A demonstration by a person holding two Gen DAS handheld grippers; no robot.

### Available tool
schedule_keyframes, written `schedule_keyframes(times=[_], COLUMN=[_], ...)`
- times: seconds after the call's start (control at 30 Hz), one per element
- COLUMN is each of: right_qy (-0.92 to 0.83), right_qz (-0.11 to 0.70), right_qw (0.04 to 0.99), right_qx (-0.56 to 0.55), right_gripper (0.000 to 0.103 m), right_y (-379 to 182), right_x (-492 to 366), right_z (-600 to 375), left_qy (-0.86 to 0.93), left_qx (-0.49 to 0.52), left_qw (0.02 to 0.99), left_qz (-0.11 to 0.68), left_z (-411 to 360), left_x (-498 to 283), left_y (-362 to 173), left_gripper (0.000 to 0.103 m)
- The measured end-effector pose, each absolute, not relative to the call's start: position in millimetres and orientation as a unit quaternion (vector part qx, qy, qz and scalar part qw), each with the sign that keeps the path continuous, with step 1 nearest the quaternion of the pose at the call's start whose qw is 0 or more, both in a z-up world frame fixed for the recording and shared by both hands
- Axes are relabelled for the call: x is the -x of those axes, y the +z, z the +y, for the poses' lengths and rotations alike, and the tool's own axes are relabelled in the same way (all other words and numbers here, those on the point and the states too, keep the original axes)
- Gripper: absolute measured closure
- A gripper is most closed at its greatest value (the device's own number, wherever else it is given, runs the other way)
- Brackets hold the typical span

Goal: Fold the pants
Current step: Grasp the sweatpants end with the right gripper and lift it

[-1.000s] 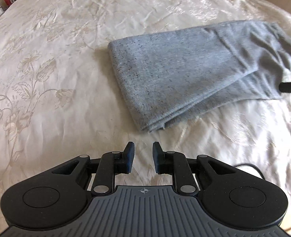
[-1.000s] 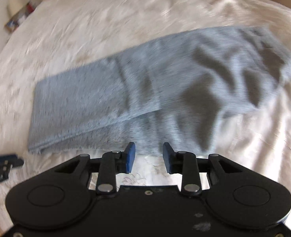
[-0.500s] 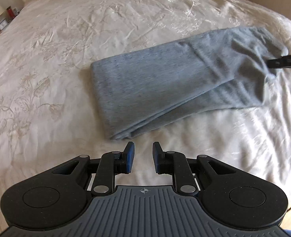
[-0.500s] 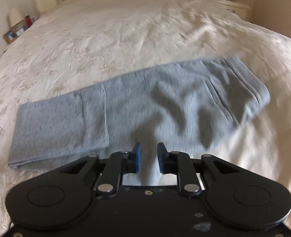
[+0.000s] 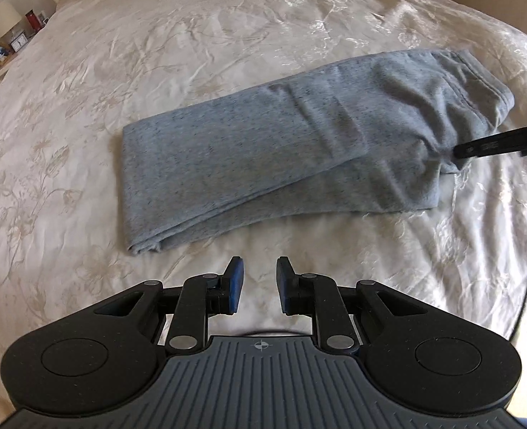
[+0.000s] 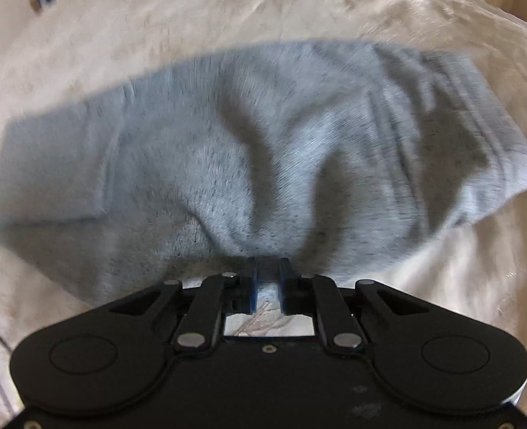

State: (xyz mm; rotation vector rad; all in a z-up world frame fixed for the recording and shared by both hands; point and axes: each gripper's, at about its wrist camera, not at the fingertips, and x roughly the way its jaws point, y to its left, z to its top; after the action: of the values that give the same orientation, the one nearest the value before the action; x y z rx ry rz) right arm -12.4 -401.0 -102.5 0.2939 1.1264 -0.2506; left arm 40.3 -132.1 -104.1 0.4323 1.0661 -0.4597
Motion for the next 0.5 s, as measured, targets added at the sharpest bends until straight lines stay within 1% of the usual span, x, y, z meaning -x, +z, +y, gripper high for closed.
schedule_keyframes(times=[0.03,0.1,0.17,0.23,0.3,0.37,0.43,0.47,0.5], right_qy=[-0.122,-0.138,-0.16,-0.184,-0.203,-0.215,-0.217,-0.217,-0.216], right_qz=[0.518,0.499,0.479,0.463,0.454,0.446,0.445,0.445,0.446], right_qw=[0.834,0.84,0.842,0.838,0.831,0.825,0.817,0.812,0.805], right_qx=[-0.145,-0.163,-0.188,-0.223,-0.251,-0.272,-0.295,-0.31,-0.325], right_gripper=[0.088,0.077,0.053,0.046,0.044,0.034,0.028,0.026,0.026], right_y=[-94,-82,-73,-69,-69,-72,-81,-86,-93], right_x=[20,33,45,53,57,58,56,54,52], right_z=[-410,-428,-449,-474,-493,-511,-525,-532,-539], left_qy=[-0.217,-0.224,-0.235,-0.249,-0.261,-0.271,-0.274,-0.275,-0.275], left_qx=[-0.204,-0.21,-0.218,-0.229,-0.24,-0.25,-0.253,-0.252,-0.25], left_qw=[0.814,0.814,0.812,0.81,0.809,0.808,0.807,0.806,0.806], left_qz=[0.498,0.494,0.488,0.478,0.469,0.46,0.458,0.459,0.46], left_z=[-138,-154,-171,-192,-212,-231,-247,-252,-255], left_x=[-40,-44,-48,-53,-58,-63,-66,-68,-70], left_y=[-104,-104,-104,-104,-105,-105,-107,-108,-108], left_gripper=[0.083,0.083,0.083,0.083,0.083,0.083,0.083,0.083,0.083])
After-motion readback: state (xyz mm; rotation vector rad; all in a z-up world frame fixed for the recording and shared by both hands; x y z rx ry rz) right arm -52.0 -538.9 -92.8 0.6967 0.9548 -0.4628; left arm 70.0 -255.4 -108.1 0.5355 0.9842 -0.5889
